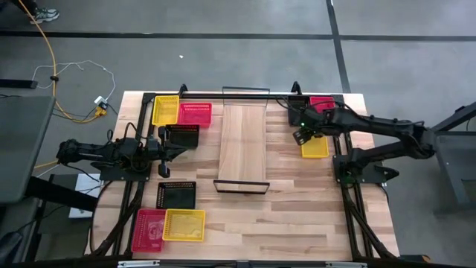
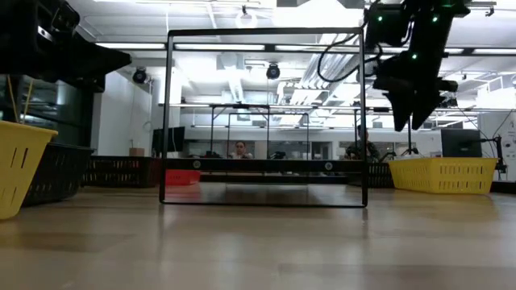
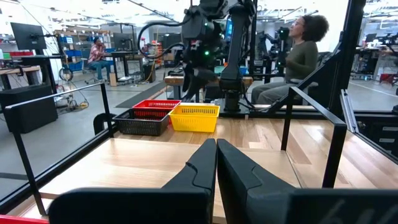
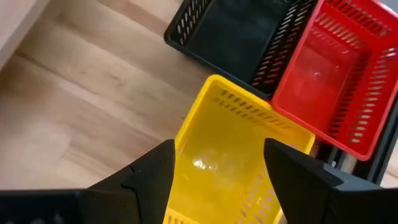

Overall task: Stack baskets on shelf by color
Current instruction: Put the top right yellow bin on the shelf

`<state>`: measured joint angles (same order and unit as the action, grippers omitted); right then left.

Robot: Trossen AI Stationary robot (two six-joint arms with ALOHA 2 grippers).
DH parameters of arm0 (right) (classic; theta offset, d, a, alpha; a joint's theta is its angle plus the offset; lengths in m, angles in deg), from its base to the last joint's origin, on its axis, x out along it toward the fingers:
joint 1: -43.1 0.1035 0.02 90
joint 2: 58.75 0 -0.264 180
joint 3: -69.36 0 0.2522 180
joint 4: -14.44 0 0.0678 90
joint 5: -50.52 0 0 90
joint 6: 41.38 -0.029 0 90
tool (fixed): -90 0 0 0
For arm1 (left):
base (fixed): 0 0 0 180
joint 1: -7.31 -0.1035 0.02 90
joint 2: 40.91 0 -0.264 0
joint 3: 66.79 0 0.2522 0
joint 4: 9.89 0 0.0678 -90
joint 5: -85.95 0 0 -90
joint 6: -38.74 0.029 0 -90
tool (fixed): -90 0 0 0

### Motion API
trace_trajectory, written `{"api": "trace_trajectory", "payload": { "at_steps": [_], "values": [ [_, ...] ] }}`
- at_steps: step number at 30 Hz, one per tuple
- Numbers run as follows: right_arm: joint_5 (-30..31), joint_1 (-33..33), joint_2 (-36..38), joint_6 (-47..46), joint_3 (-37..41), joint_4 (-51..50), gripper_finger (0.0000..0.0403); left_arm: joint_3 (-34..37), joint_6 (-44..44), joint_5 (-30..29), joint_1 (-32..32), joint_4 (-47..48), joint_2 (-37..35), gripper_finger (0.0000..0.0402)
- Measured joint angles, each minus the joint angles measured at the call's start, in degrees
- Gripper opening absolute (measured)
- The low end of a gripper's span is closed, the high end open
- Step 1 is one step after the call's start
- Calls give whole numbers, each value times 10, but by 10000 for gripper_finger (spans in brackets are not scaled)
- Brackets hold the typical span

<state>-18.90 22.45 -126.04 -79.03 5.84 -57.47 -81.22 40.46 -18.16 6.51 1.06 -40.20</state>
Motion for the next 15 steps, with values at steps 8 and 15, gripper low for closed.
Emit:
{"api": "trace_trajectory", "payload": {
  "at_steps": [8,15],
  "values": [
    [34,11,-60,-45,0,22,236,0,0,0,0,0,0,3],
    [64,50,-125,-69,0,40,236,0,0,0,0,0,0,3]
  ]
}}
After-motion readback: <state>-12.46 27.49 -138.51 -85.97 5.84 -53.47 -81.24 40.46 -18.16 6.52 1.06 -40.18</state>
